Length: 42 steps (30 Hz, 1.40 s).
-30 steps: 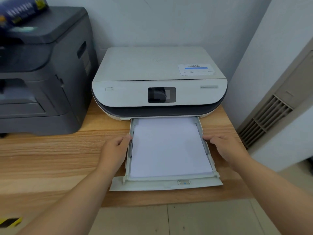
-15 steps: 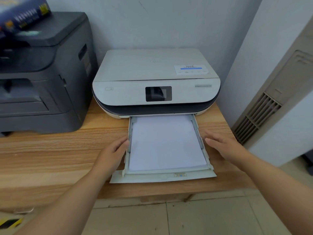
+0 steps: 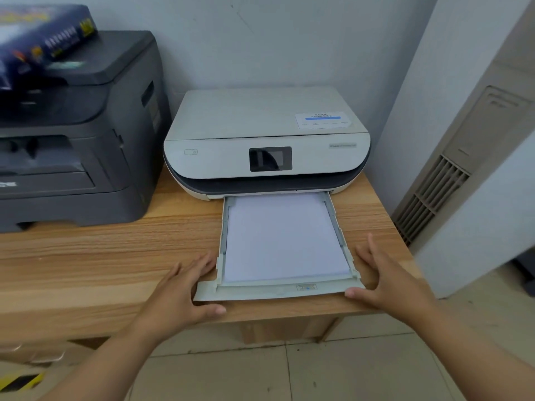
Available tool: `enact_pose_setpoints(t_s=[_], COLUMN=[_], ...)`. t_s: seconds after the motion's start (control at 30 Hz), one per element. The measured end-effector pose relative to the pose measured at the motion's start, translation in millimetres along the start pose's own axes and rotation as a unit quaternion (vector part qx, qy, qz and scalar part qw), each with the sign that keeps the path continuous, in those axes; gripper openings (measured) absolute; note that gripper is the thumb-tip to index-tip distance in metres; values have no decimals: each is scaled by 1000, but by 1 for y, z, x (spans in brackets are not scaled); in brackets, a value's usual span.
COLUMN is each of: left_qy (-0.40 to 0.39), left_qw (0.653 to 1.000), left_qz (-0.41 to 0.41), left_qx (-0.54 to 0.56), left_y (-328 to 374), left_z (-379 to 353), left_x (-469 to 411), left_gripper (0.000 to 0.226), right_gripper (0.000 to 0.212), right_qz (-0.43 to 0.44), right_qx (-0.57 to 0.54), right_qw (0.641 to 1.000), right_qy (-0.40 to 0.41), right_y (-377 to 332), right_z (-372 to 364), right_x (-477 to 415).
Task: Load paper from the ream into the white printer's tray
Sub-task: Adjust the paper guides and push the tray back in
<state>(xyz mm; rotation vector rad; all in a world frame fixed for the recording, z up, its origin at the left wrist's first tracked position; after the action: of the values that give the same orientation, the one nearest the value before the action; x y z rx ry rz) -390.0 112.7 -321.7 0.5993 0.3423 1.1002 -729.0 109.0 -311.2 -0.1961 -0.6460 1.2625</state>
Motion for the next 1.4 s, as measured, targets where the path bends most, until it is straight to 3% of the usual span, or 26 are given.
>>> enact_pose_setpoints(t_s=[0.23,0.37,0.5,0.67,0.77,1.07,1.4], left_qy=[63,114,132,135,150,157,149], left_qw=[998,993,991,988,986,975,963], left_qz=[-9,3,32,77,58,54,49], left_qx=[-20,-11,-18,-15,-43,-146,-221], left_y=[0,5,14,1,3,1,-8], left_z=[1,4,7,6,8,21,40], left_x=[-1,0,2,5,3,-16,-50], left_gripper=[111,77,69,81,95,120,115], right_gripper=[98,88,86,107,121,126,115], right_qz=[-5,6,15,60,59,64,68], right_qx=[-9,-1,55,112,165,196,268], right_qw=[999,995,990,977,965,958,942], right_qy=[47,98,132,173,194,197,188], right_y=[3,0,-6,-8,-2,-10,-34], right_z=[0,2,8,13,14,25,38], right_x=[2,3,7,2,-13,-37,-71])
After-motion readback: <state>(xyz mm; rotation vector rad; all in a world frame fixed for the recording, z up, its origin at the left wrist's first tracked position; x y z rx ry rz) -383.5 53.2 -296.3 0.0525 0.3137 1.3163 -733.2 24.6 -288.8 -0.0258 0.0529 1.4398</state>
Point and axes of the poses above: each hand's wrist, its own x-axis away from the middle knuckle, its own z-axis out of the back of the hand, y = z × x, the point moved 7 cm from there along -x, towards the middle knuckle, and after that the axes turned 14 degrees about -z, right-handed, at the moved point
